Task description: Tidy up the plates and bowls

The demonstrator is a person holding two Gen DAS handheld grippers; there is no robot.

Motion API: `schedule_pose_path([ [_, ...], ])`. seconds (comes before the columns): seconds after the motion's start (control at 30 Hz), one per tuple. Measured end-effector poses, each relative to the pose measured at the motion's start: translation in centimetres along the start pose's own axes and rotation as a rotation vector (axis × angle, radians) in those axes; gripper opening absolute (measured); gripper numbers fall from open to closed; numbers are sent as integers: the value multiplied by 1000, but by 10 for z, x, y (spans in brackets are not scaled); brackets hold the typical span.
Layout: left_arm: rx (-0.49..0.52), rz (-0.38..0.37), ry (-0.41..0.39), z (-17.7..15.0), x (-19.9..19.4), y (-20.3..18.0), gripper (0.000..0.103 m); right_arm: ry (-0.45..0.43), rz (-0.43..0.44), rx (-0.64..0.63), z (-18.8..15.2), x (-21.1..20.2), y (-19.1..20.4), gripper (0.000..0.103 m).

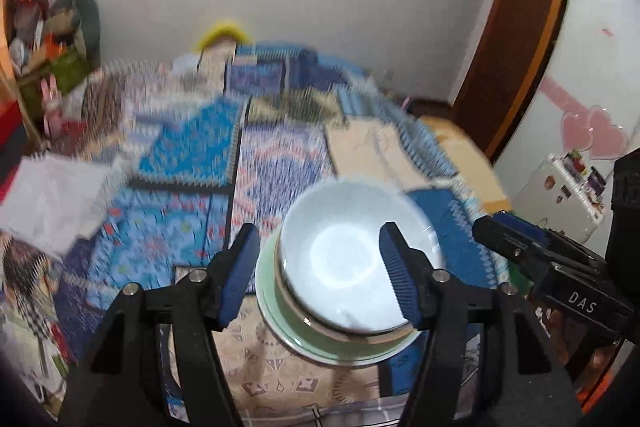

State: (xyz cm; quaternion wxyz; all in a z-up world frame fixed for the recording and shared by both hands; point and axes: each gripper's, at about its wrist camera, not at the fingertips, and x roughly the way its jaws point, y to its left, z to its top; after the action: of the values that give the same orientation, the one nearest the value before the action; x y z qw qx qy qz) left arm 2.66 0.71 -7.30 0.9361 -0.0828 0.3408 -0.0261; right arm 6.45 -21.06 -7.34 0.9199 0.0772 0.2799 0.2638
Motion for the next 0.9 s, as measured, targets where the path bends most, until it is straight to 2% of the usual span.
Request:
schedule_pose_path([
  [0.17, 30, -4, -145, 11, -48, -11, 68, -107, 2, -60, 10, -31, 18, 79],
  [0.23, 37, 0, -216, 13, -67, -13, 72, -144, -9, -87, 13, -40, 25, 86],
  [0.3, 38, 0, -280, 13, -84, -14, 80, -181, -25, -111, 15, -47, 32, 88],
  [0.5, 51, 12, -406, 12, -118, -14, 94, -250, -24, -157, 17, -57, 46, 101],
  [0.6, 73, 39, -454, 10, -127, -17, 102, -262, -17, -163, 17, -56, 49, 102],
  [0.9, 69, 41, -466, 6, -130, -14, 103, -253, -13, -157, 13, -54, 50, 103],
])
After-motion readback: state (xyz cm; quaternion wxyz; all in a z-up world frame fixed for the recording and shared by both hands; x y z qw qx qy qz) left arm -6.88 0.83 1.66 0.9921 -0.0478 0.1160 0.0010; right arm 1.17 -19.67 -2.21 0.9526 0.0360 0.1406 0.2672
